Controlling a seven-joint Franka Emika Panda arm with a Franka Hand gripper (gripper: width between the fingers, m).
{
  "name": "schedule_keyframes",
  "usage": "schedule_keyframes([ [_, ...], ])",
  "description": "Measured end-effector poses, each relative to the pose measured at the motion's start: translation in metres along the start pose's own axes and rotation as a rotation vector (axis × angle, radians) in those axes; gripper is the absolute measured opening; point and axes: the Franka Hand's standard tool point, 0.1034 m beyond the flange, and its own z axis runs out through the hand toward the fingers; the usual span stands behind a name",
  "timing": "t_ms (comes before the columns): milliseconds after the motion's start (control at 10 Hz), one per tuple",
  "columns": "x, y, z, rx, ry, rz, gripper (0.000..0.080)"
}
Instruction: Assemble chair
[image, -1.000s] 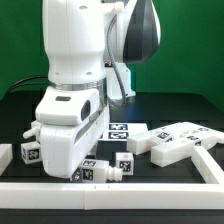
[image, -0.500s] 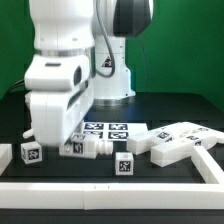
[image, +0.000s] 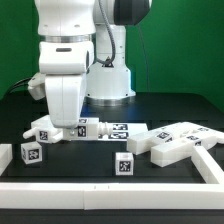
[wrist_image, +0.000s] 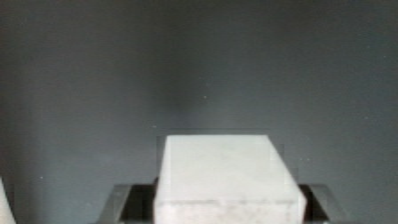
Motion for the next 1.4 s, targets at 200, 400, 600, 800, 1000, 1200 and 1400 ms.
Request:
schedule_keyframes([
  [200, -0.014, -0.013, 0.005, 0.034, 0.018, -0.194, 0.0284],
  [400, -0.025, -0.024, -0.001, 0.063, 0.026, -0.404, 0.0284],
  [600, -0.036, -0.043, -0.001, 0.075, 0.048, -0.481, 0.0284],
  [800, -0.037, -0.043, 0.001, 0.081, 0.043, -0.489, 0.0284],
  [1000, -0.045, -0.052, 0.004, 0.096, 0.065, -0.595, 0.0284],
  [1200, -0.049, -0.065, 0.01, 0.097, 0.095, -0.774, 0.0284],
  [1400, -0.052, -0.072, 0.016, 0.109, 0.111, -0.791, 0.0284],
])
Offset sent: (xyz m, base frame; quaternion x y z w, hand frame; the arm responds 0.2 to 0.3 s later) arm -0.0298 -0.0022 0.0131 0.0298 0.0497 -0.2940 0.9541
